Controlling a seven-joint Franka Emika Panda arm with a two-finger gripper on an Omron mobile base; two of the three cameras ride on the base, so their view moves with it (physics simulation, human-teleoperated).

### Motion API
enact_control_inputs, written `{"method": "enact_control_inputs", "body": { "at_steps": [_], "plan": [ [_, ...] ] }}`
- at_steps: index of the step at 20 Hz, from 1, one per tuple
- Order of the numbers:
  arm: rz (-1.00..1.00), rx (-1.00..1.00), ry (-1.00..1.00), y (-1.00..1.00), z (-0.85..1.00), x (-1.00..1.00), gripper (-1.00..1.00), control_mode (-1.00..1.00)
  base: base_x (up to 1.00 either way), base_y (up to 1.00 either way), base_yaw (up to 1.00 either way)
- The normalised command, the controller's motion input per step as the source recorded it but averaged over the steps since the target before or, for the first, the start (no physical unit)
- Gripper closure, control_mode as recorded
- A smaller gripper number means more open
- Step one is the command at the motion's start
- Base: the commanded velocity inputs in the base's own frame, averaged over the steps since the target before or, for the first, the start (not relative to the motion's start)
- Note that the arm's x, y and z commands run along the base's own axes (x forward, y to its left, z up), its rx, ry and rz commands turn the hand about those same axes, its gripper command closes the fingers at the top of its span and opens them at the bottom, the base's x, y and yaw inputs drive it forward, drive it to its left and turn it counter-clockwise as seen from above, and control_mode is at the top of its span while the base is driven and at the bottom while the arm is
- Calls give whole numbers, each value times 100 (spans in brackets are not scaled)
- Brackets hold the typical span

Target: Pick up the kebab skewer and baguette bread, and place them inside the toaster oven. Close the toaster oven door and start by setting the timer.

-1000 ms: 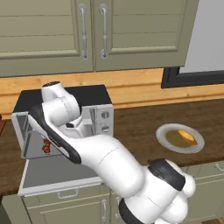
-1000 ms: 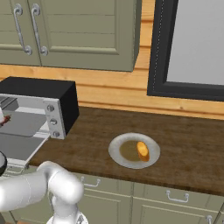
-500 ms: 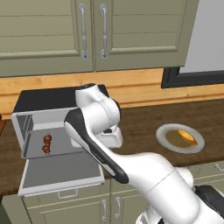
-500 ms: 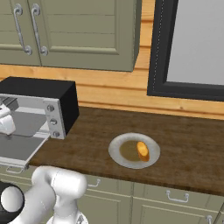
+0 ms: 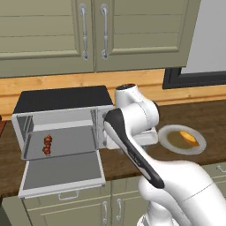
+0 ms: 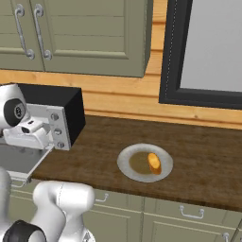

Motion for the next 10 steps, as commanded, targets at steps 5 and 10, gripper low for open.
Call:
{"method": "enact_control_inputs", "body": {
  "at_steps": [5,10],
  "plan": [
    [6,0,-3,-100,0,1,-100,-100,0,0,0],
    [3,0,0,-100,0,19,-100,-100,0,0,0]
  ]
}}
